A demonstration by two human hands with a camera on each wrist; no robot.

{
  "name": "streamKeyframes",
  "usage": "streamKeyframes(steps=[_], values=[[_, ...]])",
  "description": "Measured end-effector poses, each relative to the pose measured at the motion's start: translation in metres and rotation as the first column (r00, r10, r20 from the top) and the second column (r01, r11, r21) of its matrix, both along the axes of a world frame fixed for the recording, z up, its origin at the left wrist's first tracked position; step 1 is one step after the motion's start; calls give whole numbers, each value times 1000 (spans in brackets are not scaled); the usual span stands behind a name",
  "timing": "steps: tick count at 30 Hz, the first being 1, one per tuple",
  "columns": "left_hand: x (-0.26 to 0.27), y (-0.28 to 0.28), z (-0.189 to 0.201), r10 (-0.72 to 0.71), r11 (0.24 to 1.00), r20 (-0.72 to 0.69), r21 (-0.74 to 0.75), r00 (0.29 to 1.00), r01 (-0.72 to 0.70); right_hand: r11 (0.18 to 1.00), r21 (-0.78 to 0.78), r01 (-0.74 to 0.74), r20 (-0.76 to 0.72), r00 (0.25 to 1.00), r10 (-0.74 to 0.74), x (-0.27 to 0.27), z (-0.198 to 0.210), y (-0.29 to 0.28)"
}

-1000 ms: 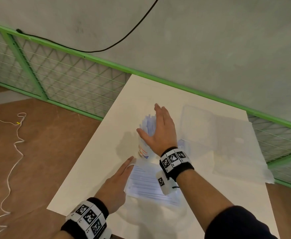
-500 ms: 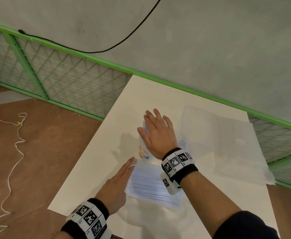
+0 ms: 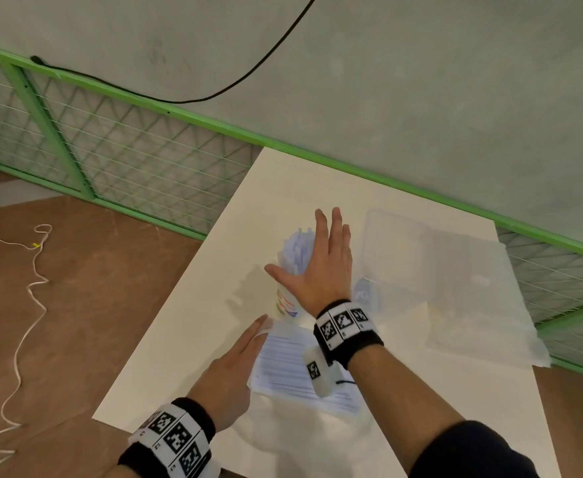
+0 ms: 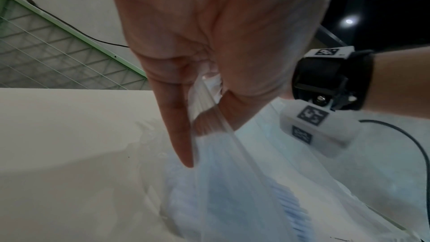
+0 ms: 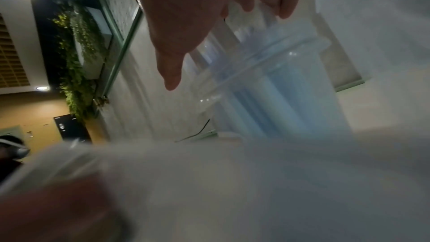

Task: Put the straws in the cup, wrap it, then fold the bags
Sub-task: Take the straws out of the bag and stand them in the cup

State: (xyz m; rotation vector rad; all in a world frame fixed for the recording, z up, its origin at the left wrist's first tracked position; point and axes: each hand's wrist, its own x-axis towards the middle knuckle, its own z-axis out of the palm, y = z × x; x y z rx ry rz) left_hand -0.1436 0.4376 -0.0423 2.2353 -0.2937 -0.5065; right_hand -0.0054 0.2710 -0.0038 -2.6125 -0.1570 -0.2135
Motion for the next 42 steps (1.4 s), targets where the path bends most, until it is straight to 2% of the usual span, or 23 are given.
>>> streamKeyframes(steps=[4, 8, 13, 17, 19, 22, 24, 26, 29, 32, 38, 42], values=[[-2, 1, -1, 8, 1000, -12, 14, 1000, -8, 993, 72, -89, 26, 996, 88, 20, -1, 2], [-3, 2, -1, 8, 1000, 0, 1, 1000, -8, 964, 123, -236, 132, 967, 220, 24, -8, 5], [-2, 2, -1, 9, 1000, 1, 7, 1000, -9, 956, 159, -248, 209, 954, 213, 29, -9, 8], [0, 1, -1, 14, 1000, 8, -2, 1000, -14, 957, 204, -206, 208, 965, 163, 31, -9, 11], [0, 1, -3, 11, 1000, 3, 4, 1000, -11, 946, 276, -168, 187, 975, 119, 32, -4, 12], [1, 2, -5, 2, 1000, -7, 19, 1000, -2, 868, 494, -45, 133, 991, -24, 36, 7, 11], [2, 2, -6, -2, 1000, -10, 26, 1000, 3, 833, 553, 20, 58, 996, -62, 39, 9, 9], [2, 2, -6, 0, 999, -18, 34, 1000, 0, 870, 494, -12, 38, 999, -8, 40, 6, 5], [2, 1, -6, 2, 999, -20, 50, 1000, -1, 937, 315, -154, 160, 981, 108, 38, 2, 2], [2, 2, -7, 0, 998, -19, 65, 1000, 1, 964, 193, -184, 225, 964, 139, 37, 0, 2], [1, 2, -8, 10, 999, -9, 38, 1000, -10, 971, 27, -237, 269, 937, 221, 40, -7, -1], [2, 1, -9, 10, 999, 3, 33, 1000, -10, 975, 1, -223, 284, 935, 214, 41, -13, -2]])
